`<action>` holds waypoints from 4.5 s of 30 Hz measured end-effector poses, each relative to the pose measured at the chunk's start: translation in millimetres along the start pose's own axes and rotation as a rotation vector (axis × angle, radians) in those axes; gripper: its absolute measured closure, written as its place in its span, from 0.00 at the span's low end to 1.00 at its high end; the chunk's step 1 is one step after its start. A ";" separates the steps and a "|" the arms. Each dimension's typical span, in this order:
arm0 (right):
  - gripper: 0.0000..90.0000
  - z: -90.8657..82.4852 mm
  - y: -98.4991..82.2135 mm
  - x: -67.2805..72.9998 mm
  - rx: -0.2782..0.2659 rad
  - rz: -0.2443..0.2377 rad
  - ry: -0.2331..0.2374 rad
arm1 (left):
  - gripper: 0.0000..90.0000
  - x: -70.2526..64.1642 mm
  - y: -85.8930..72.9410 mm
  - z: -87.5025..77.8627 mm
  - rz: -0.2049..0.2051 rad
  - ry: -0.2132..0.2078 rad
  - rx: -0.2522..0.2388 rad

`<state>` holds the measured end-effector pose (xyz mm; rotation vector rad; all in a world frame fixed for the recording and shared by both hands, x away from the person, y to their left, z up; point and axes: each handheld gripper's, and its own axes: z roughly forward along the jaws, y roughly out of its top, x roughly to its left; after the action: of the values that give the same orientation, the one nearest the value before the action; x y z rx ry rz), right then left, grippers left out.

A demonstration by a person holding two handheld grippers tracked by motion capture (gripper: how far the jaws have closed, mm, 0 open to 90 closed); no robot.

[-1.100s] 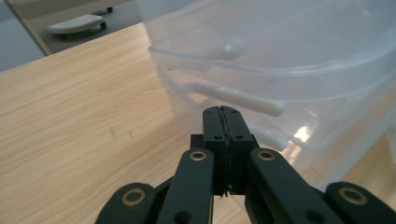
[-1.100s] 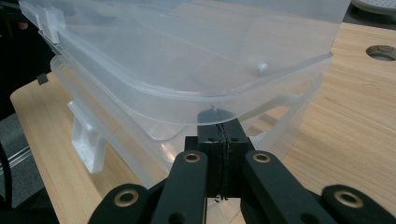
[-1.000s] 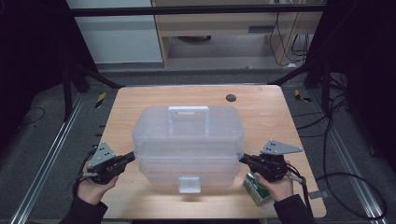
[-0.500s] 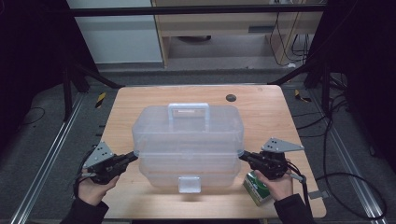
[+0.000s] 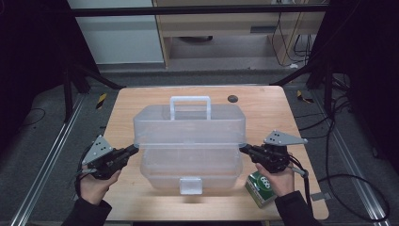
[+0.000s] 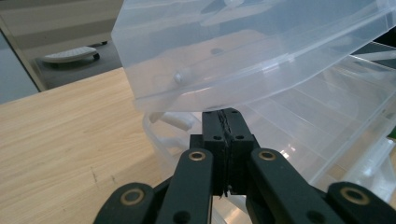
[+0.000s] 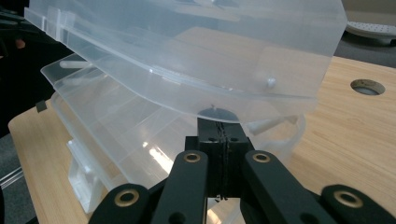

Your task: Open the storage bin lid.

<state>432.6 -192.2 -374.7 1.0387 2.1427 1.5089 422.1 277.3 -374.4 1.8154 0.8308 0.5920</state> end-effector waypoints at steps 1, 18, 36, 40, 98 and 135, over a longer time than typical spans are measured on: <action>1.00 0.1 1.0 -0.1 -0.002 -0.001 -0.002 | 0.99 -0.1 1.2 0.5 0.003 0.004 -0.003; 1.00 2.7 4.8 0.4 -0.003 -0.008 0.008 | 0.90 -2.9 -3.5 6.4 0.025 0.042 0.012; 1.00 3.6 3.6 0.6 0.008 -0.011 0.009 | 0.55 -3.9 -1.4 15.7 0.081 0.101 -0.038; 1.00 3.5 3.6 0.6 0.010 -0.011 0.009 | 0.56 -1.5 4.1 19.8 0.081 0.092 -0.060; 0.87 24.5 -29.9 -5.1 0.254 0.050 -0.094 | 0.69 13.8 30.2 26.7 0.093 0.124 -0.094; 0.86 26.0 -29.8 -5.1 0.259 0.052 -0.102 | 0.80 36.7 73.2 55.4 0.046 0.220 -0.110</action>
<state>441.2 -183.6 -412.6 1.2359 2.2965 1.1932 505.2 254.1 -326.0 1.6926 0.8863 0.8624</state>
